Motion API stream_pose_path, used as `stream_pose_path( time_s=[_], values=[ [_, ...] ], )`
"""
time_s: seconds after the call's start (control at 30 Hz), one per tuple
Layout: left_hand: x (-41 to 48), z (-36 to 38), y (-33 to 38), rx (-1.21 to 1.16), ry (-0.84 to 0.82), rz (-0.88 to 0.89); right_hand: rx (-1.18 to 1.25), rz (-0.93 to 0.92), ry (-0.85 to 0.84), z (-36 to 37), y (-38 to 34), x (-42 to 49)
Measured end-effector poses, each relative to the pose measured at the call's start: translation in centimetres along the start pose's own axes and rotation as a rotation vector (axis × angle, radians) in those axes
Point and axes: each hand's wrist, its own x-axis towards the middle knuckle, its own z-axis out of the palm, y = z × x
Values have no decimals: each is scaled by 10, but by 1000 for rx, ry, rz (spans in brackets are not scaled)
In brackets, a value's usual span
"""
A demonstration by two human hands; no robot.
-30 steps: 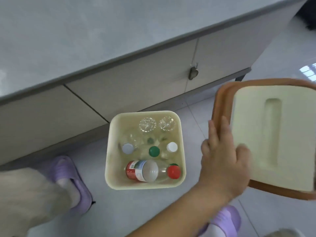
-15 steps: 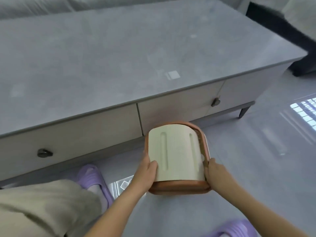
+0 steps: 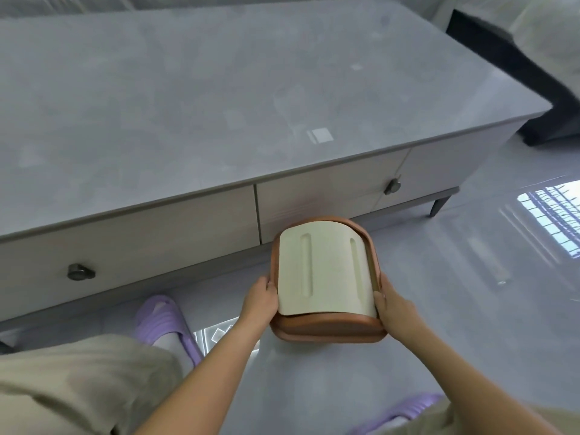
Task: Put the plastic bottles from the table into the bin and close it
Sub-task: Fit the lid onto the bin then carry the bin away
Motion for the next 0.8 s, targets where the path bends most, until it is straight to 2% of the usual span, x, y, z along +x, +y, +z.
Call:
stream_pose_path(
  time_s=[0.3,0.53,0.8],
  values=[
    [-2,2,19,80,-59,48,-27,2,10,-10,16,7],
    [-1,-7,20,32,-73,-48,-3,-5,48,1,13,8],
    [1,-7,19,54,-74,-88,-97,5,-19,5,15,11]
  ],
)
